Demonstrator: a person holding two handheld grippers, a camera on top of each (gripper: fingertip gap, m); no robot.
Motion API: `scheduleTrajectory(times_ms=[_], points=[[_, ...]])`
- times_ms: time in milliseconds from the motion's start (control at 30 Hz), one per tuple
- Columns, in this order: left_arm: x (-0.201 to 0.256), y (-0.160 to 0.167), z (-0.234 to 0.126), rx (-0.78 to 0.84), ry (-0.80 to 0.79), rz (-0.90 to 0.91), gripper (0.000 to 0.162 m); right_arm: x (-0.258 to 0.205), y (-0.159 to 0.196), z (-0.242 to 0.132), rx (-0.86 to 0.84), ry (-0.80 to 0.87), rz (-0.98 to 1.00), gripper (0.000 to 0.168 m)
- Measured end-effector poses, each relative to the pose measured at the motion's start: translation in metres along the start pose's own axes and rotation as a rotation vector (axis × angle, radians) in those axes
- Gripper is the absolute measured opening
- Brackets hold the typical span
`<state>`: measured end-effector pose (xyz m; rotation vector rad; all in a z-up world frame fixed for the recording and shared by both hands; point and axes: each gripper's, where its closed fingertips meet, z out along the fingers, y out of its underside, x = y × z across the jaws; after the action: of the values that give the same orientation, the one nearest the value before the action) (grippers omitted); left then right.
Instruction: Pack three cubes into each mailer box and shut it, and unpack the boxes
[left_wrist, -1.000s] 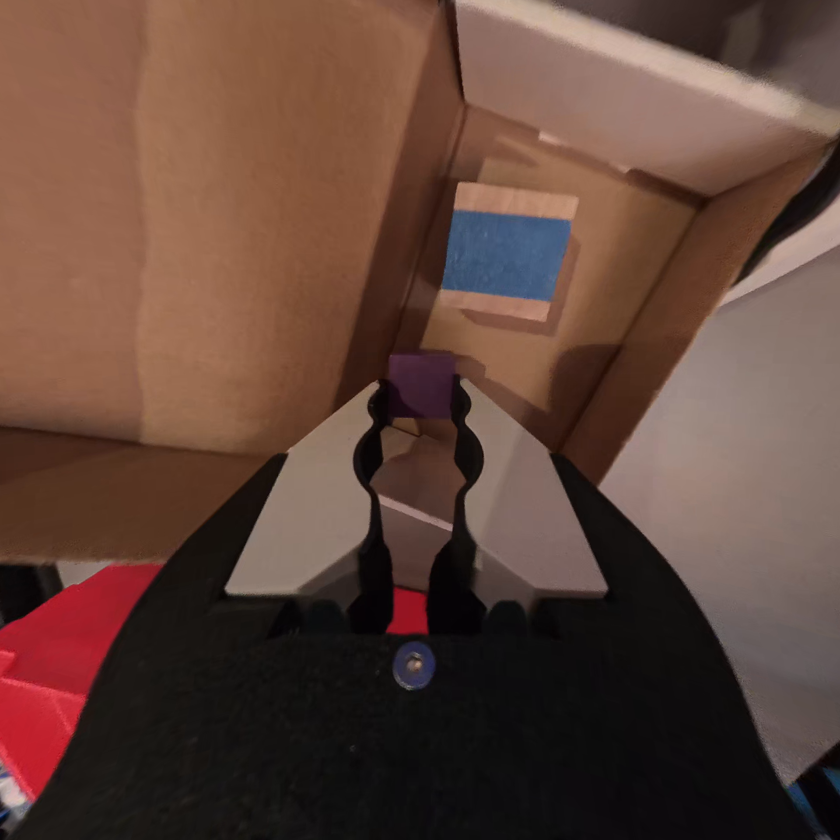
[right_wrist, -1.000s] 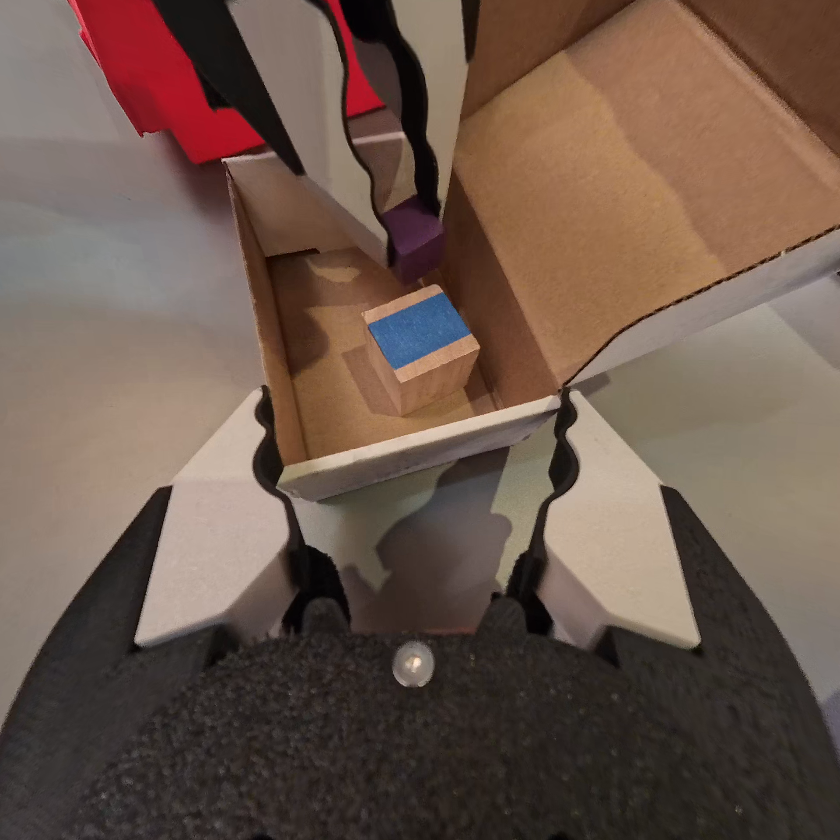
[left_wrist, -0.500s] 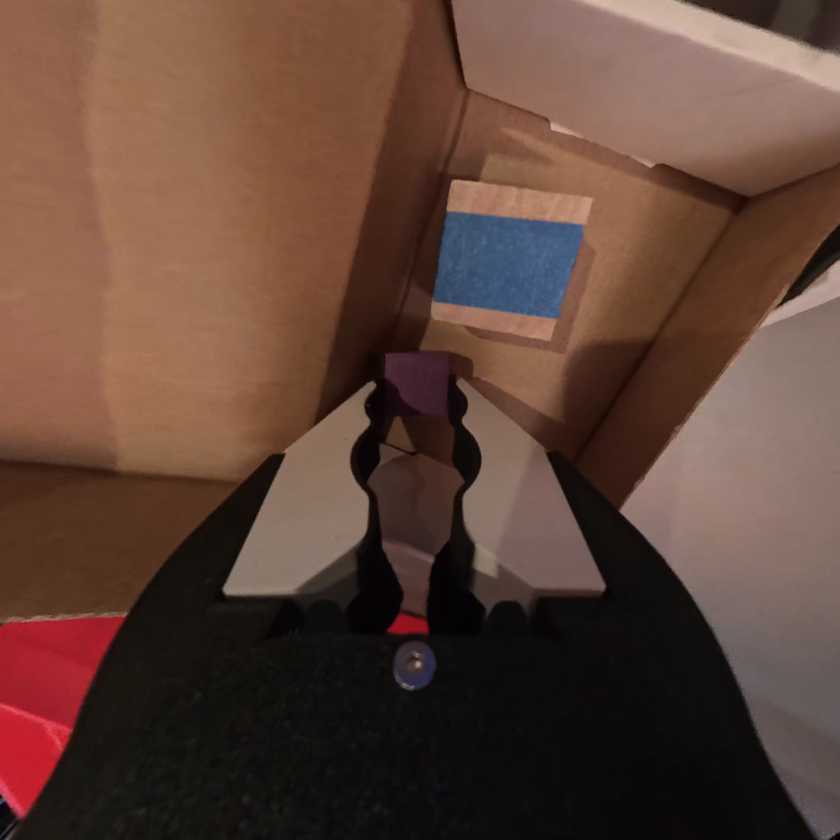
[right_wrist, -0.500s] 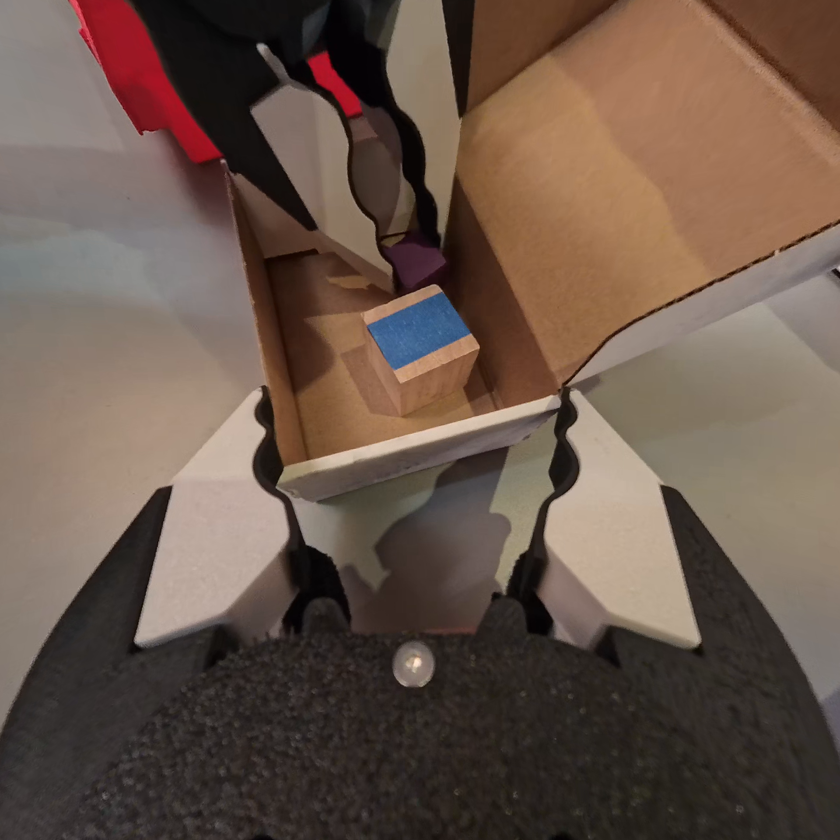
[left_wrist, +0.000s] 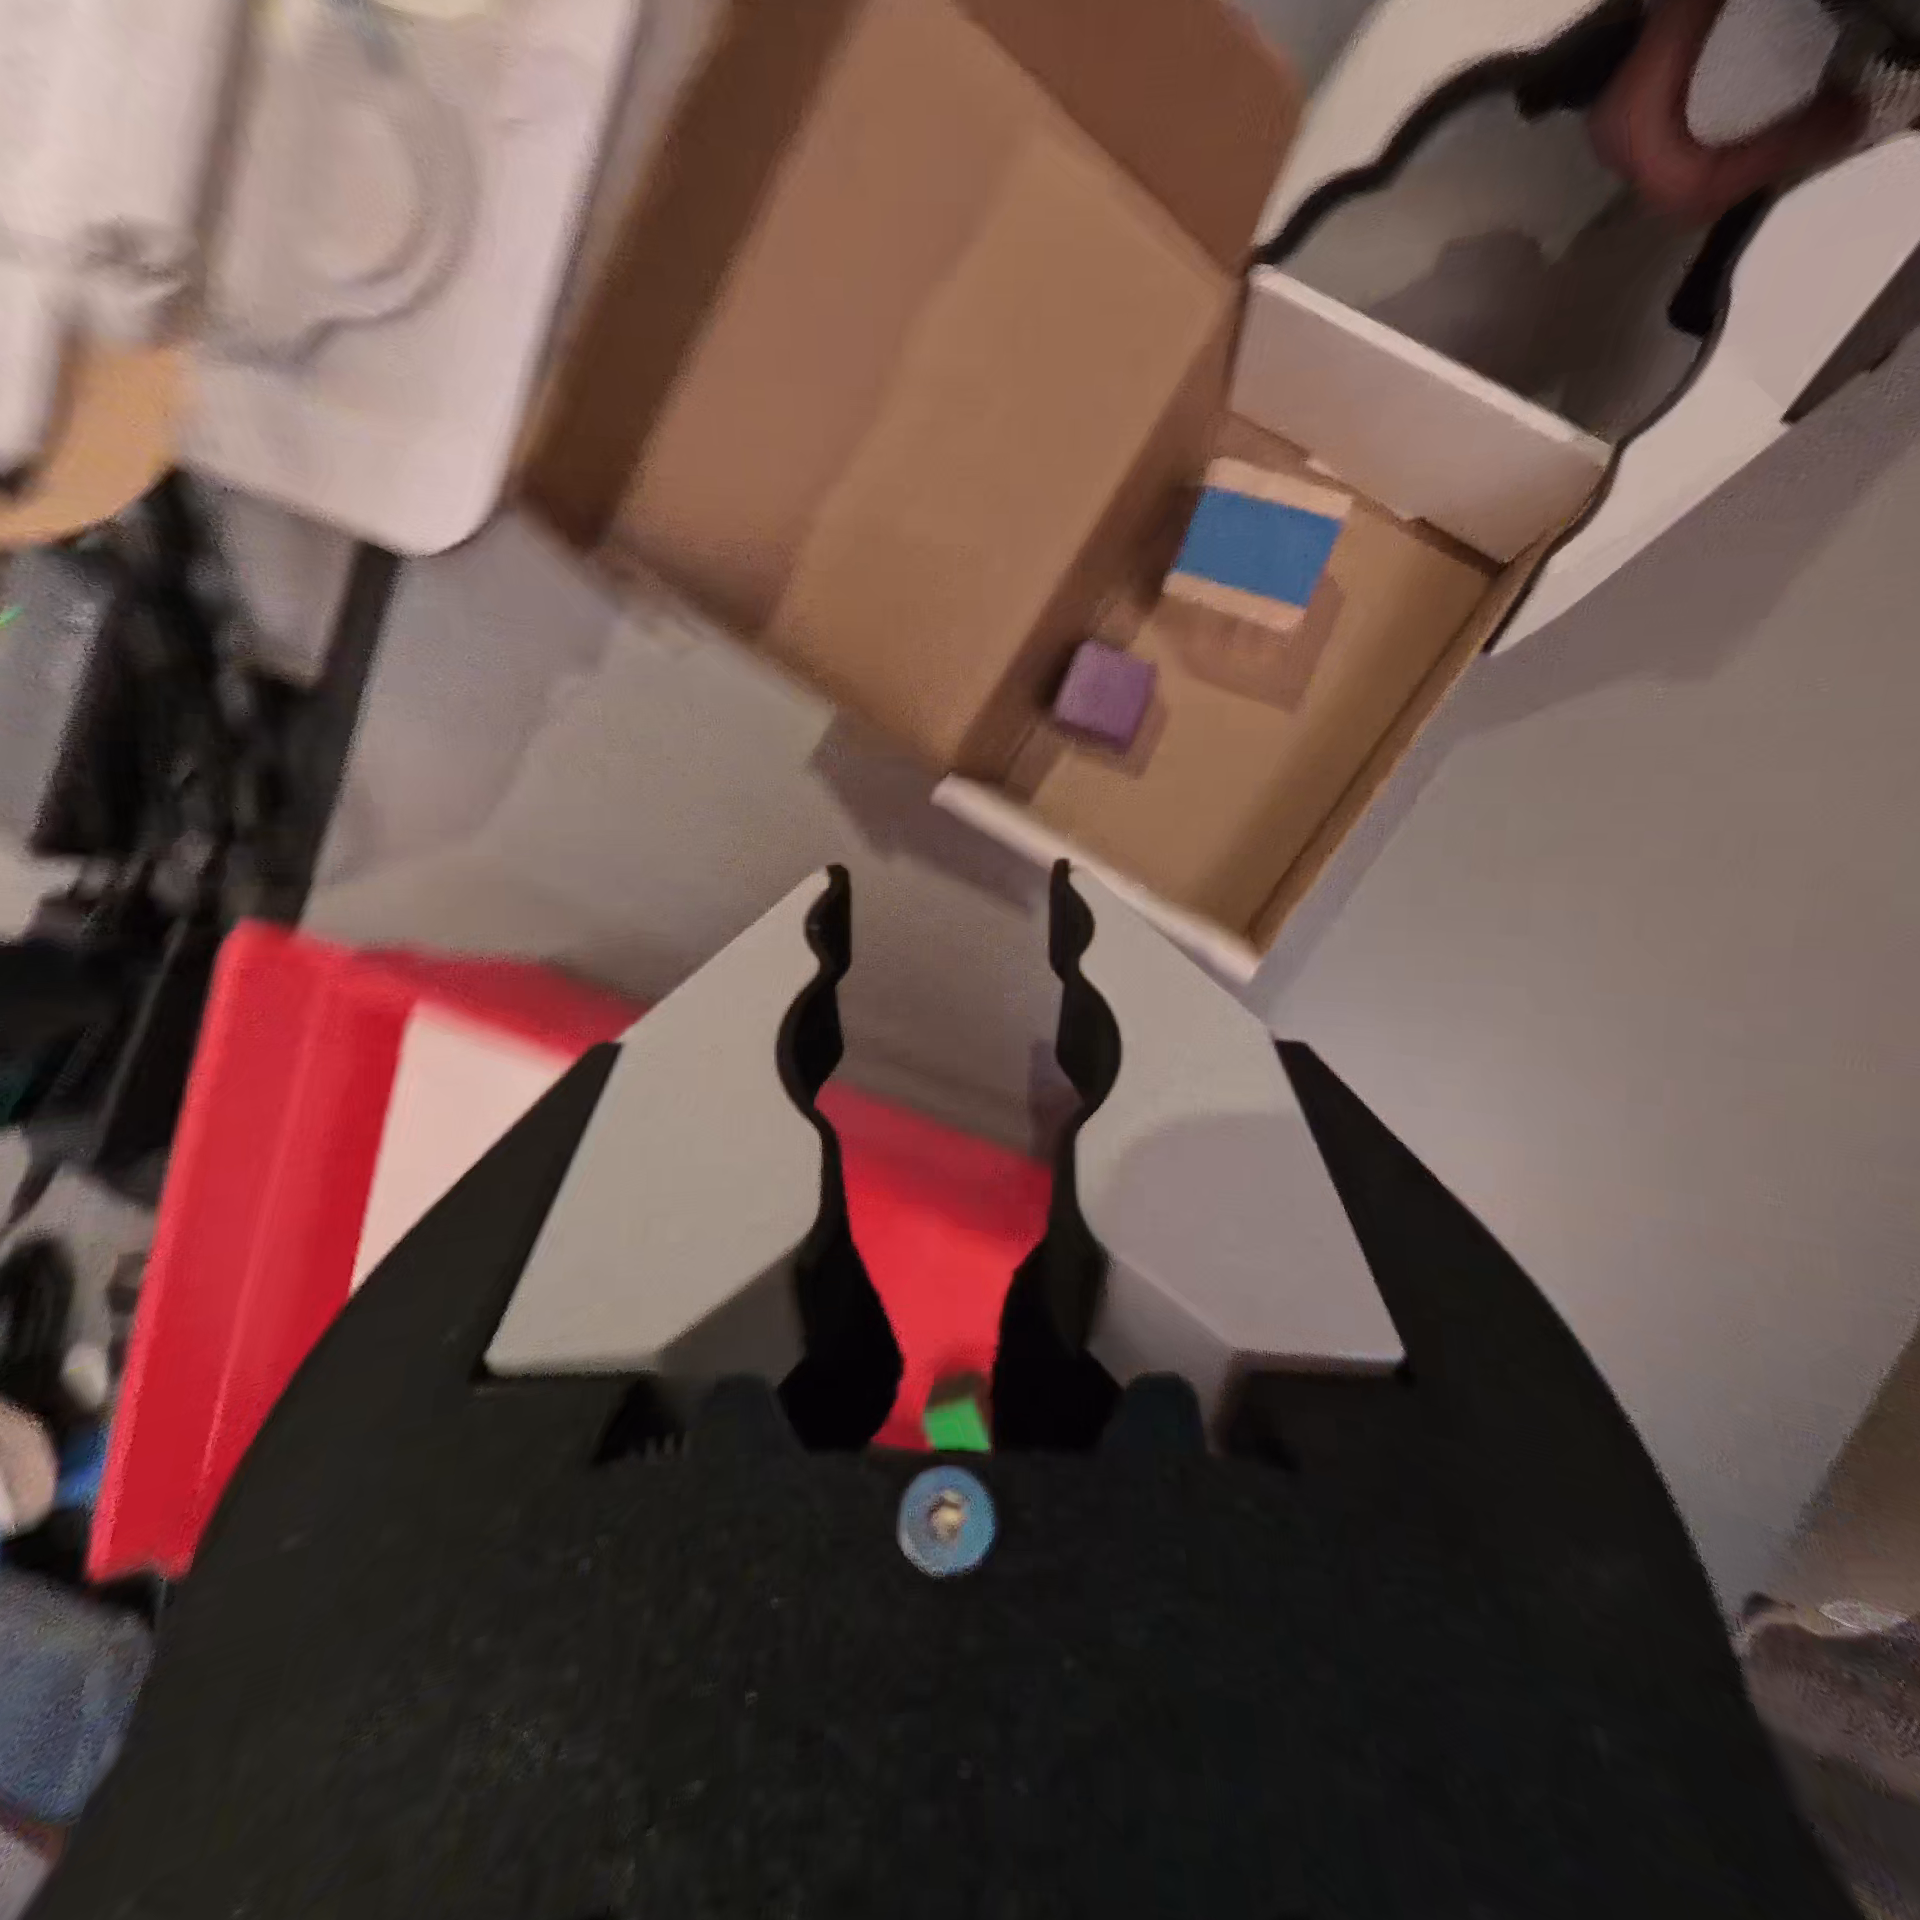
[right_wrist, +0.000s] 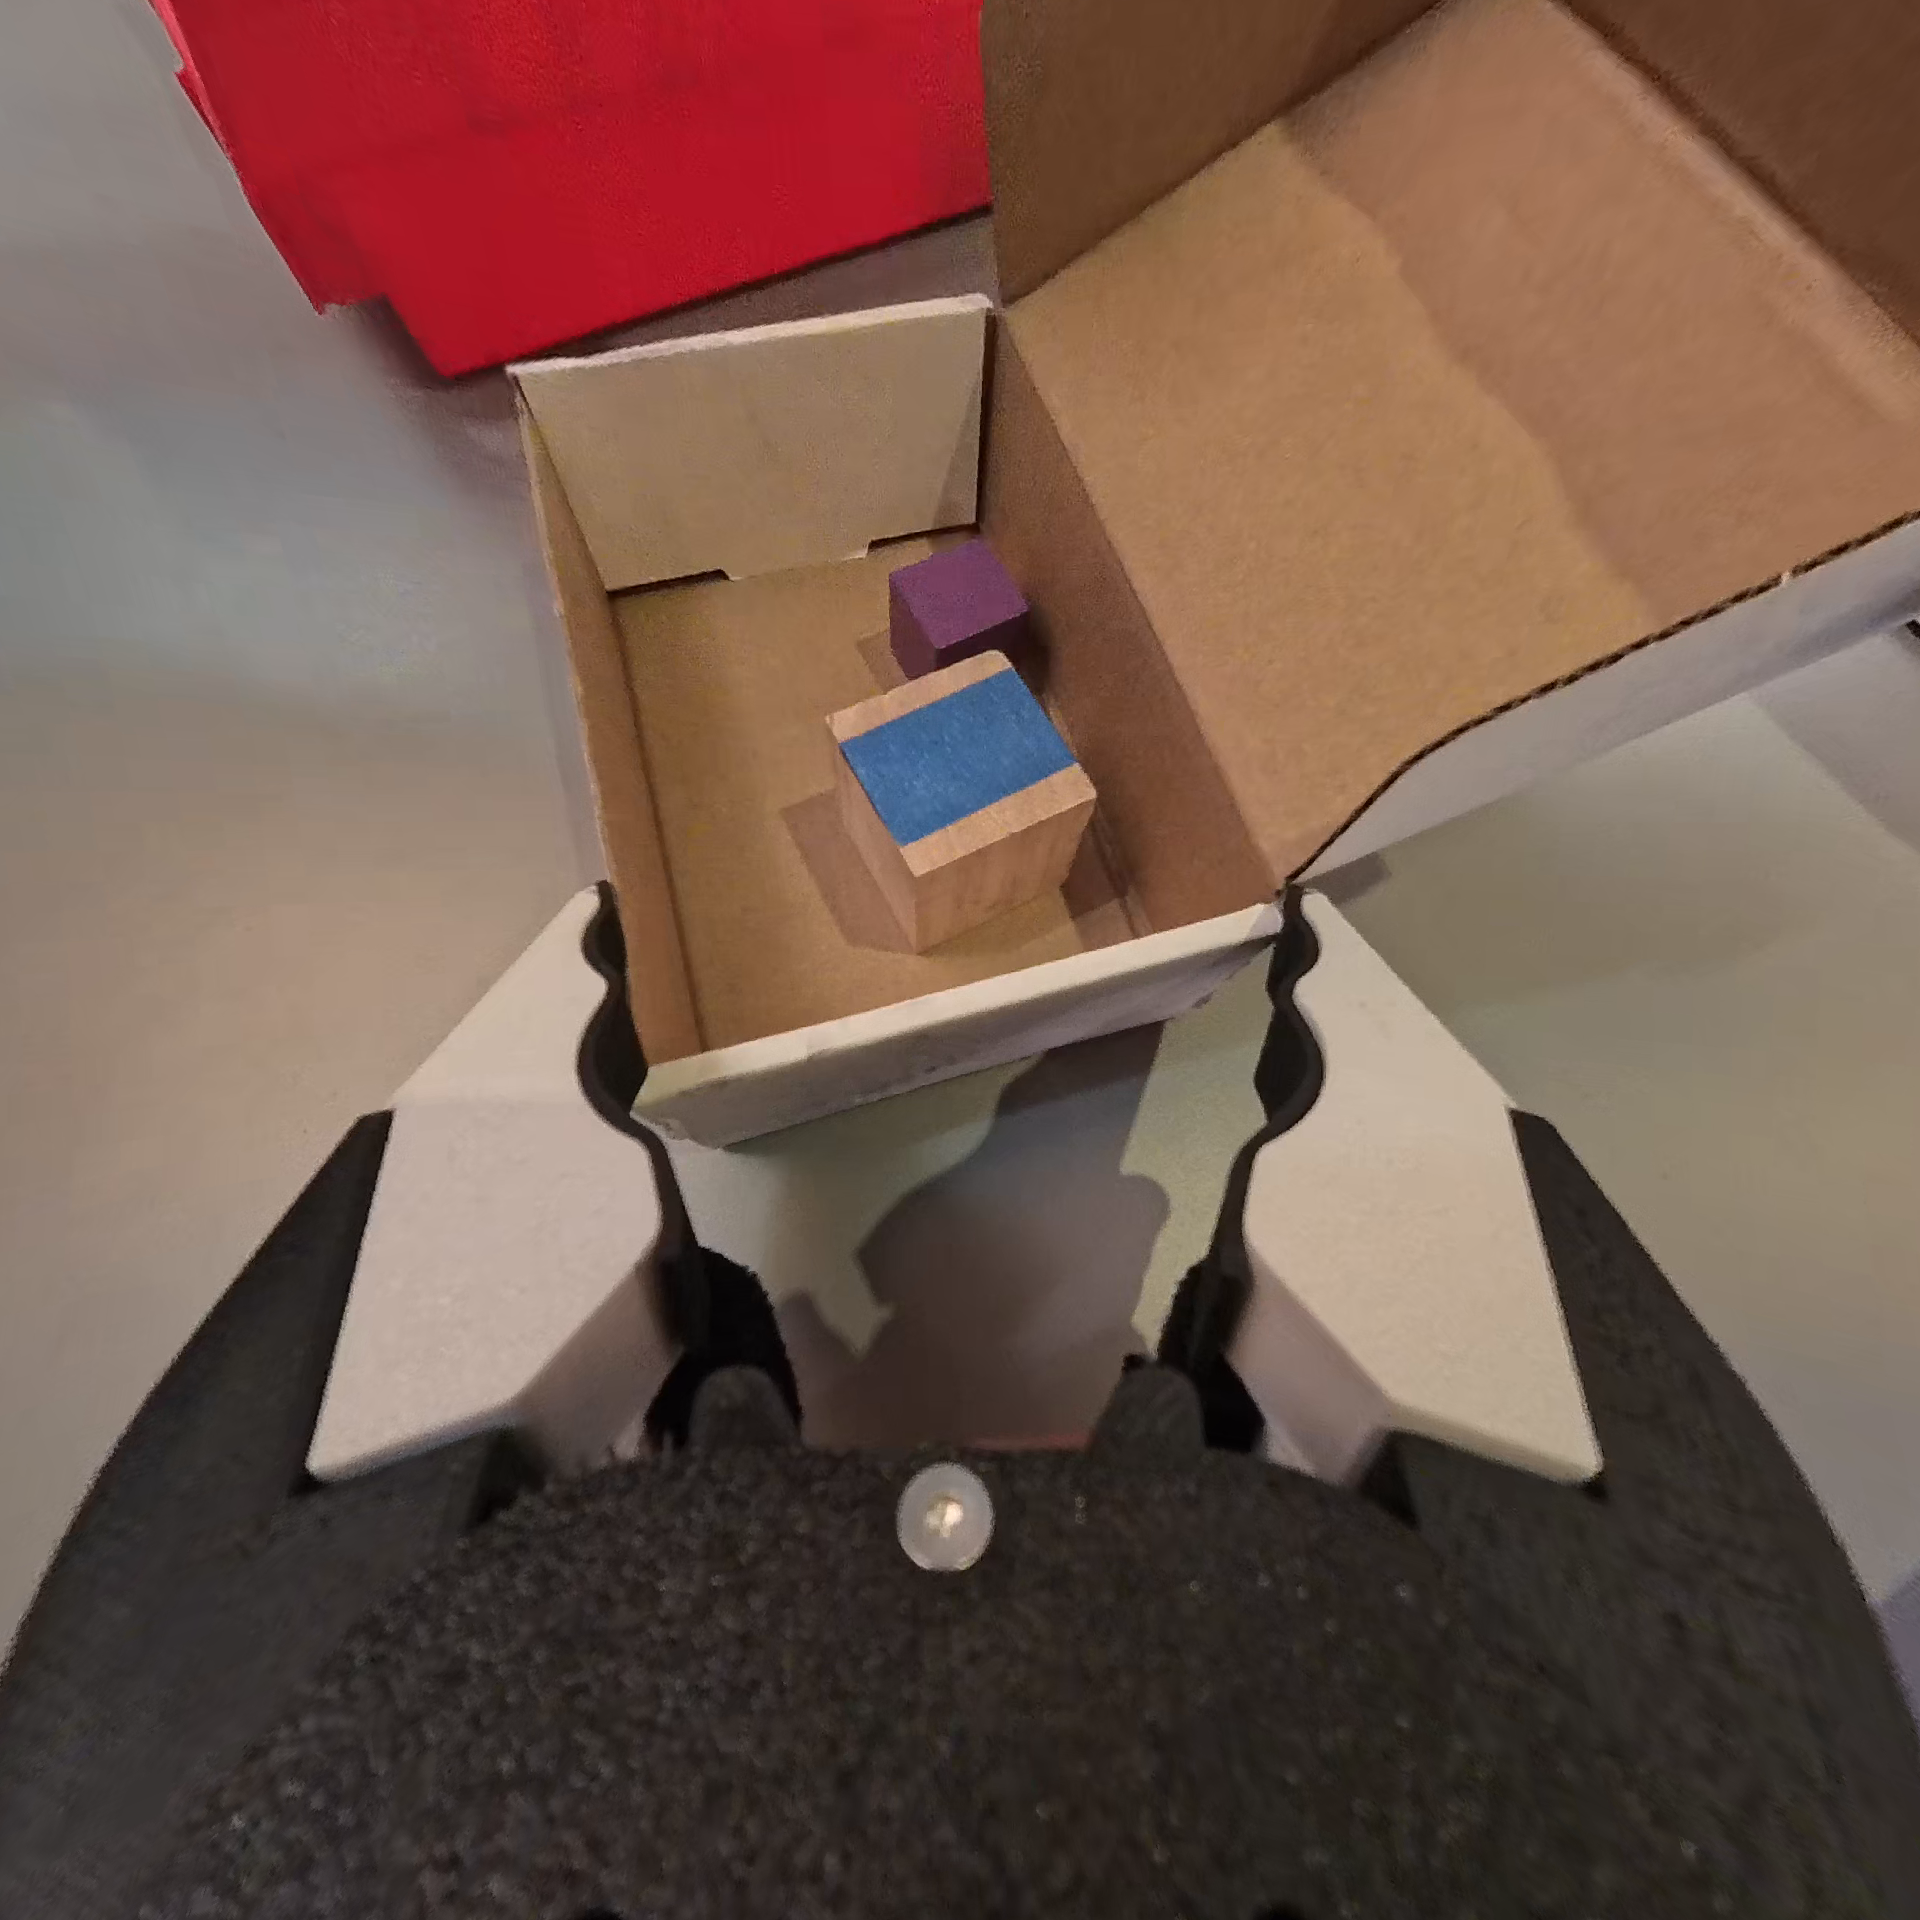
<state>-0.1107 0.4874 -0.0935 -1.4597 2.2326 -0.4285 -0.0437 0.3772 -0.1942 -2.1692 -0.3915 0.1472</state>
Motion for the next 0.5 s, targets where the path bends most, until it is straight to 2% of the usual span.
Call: scheduleTrajectory(times_ms=[100, 167, 267, 333, 500], points=[[-0.034, 0.056, -0.042, -0.037, -0.037, -0.132, 0.034, 0.000, 0.000, 0.000, -0.005, 0.002, -0.002, 0.122], [-0.047, 0.107, -0.039, -0.169, -0.051, -0.148, 0.035, 0.000, 0.000, 0.000, -0.007, 0.002, -0.004, 0.122], [-0.052, 0.178, -0.012, -0.403, -0.046, -0.111, 0.035, 0.000, 0.000, 0.000, -0.013, -0.001, -0.006, 0.122], [-0.051, 0.196, 0.006, -0.456, -0.022, -0.128, 0.037, 0.000, 0.000, 0.000, -0.013, -0.002, -0.005, 0.122], [-0.050, 0.205, 0.028, -0.452, 0.014, -0.176, 0.037, 0.000, 0.000, 0.000, -0.009, -0.004, 0.002, 0.122]])
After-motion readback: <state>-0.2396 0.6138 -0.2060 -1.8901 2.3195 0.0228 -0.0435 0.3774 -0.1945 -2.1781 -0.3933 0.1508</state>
